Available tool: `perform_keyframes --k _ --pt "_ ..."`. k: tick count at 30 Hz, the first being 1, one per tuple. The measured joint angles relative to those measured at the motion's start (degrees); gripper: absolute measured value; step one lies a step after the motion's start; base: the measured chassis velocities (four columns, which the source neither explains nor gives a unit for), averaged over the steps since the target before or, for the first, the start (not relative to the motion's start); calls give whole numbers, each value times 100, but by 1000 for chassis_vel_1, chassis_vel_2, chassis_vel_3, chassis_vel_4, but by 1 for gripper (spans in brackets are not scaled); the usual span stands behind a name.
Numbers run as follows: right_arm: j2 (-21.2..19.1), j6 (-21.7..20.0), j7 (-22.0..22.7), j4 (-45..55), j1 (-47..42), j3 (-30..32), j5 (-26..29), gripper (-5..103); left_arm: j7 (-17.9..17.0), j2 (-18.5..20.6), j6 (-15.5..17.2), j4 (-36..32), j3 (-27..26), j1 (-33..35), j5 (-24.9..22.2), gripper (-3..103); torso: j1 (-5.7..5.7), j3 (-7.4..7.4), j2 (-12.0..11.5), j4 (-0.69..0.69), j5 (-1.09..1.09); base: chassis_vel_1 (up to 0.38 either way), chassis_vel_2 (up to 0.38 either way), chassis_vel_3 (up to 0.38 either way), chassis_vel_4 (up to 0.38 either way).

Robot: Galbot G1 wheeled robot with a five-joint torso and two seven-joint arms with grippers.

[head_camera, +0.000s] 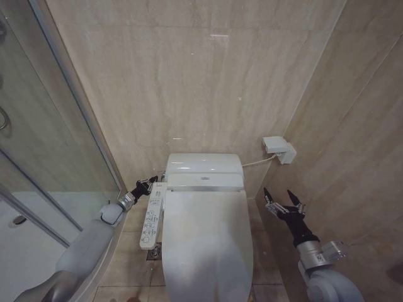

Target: Open the toilet lid, clean the toilet bowl with a toilet brush, close the toilet lid, and flush.

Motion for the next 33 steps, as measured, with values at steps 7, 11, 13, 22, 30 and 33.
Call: perform_keyframes --k 7,11,13,22,30,33 --pt "0 0 0 0 0 0 0 100 -24 -21 10 -69 -45 11 11 0 3 2 -3 0 -2 0 0 0 0" --pt "0 0 0 0 0 0 0 100 -75 28 78 -285 -114 111 15 0 4 3 -4 -2 -4 0 0 0 0" --pt "0 0 0 0 0 0 0 100 -87 41 87 -323 -129 133 16 0 4 3 -4 -3 -5 0 0 0 0" --pt "0 0 0 0 0 0 0 100 -134 146 134 -514 -271 277 24 0 4 3 -5 -6 -4 0 0 0 0" --pt "0 0 0 0 0 0 0 100 -111 250 138 -573 -339 266 19 0 5 3 -4 -9 -4 -84 45 66 -65" --pt "0 0 0 0 5 0 0 100 -112 276 128 -579 -362 277 15 0 7 3 -5 -5 -1 -105 95 106 -83"
